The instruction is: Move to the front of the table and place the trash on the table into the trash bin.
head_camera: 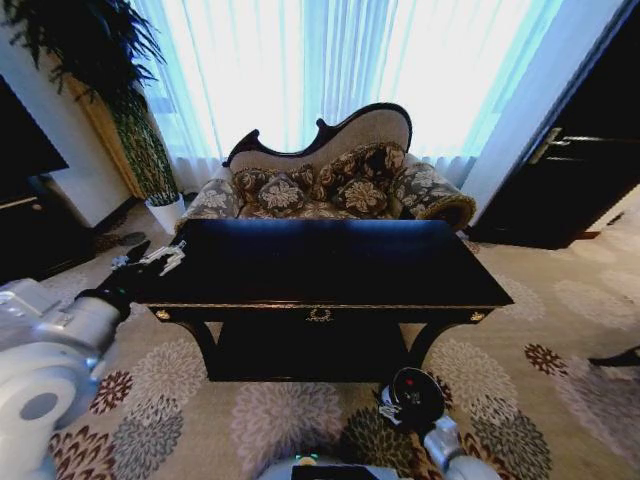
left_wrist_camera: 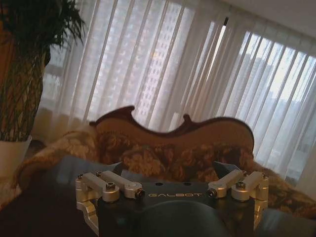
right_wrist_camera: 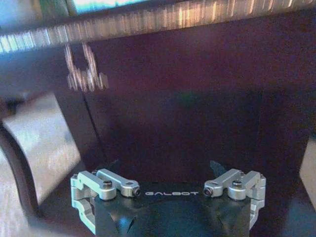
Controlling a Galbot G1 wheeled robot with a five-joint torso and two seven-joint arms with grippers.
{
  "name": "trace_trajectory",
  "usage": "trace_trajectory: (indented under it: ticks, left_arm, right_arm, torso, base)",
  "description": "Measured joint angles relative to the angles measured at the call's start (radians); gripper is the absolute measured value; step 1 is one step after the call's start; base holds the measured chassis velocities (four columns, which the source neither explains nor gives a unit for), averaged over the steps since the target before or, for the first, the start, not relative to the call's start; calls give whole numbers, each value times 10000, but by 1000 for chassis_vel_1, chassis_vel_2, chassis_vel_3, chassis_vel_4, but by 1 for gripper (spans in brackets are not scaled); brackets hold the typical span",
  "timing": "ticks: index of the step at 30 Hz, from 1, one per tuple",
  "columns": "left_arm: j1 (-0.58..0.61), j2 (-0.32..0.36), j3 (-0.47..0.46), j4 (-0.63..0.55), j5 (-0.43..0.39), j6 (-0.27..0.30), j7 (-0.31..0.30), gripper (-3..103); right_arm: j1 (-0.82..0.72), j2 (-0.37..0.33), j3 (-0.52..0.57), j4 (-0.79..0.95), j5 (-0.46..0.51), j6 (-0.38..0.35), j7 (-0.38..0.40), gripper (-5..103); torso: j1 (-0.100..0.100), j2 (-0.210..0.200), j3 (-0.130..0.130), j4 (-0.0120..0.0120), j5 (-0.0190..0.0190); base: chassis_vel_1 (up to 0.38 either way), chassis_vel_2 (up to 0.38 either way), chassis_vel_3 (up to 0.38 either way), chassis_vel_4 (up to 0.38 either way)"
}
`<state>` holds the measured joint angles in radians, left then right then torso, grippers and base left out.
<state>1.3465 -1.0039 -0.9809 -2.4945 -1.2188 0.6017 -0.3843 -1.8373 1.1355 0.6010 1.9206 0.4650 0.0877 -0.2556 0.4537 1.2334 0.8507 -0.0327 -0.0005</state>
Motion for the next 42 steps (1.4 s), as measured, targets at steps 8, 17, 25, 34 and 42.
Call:
trace_trajectory:
  ticks: [8,17,25,34,42]
  left_arm:
    - [180,-145,600,-46,283,359,-451,100]
    - [182,-67,943,-53,213,647,-1098,100]
    - [133,86,1301,-56,499,626,-972,100]
    - [150,222,1255,491,1808,-423,632,100]
    - [478,114,1025,913,3257,-668,1205,100]
  right_arm:
    - [-581,255,1325,2762,835,-9,279,100]
    - [-322,620,2806,4250,1302,53,1051,100]
    - [105,1216,3032,5112,945,53,1962,100]
    - [279,1439,2892,5882,1122,-762,2633,100]
    - [224,1654,2673,5873,1024,-400,2137,100]
  torso:
    - [0,0,1,3,0]
    - [0,-2,1,3,3]
    - [1,-2,2,2,3]
    - [1,-3,2,2,3]
    - [1,-2,2,1,0]
  base:
    - [0,0,0,0]
    - [0,0,0,0]
    - [0,0,0,0]
    - [0,0,0,0]
    - [0,0,0,0]
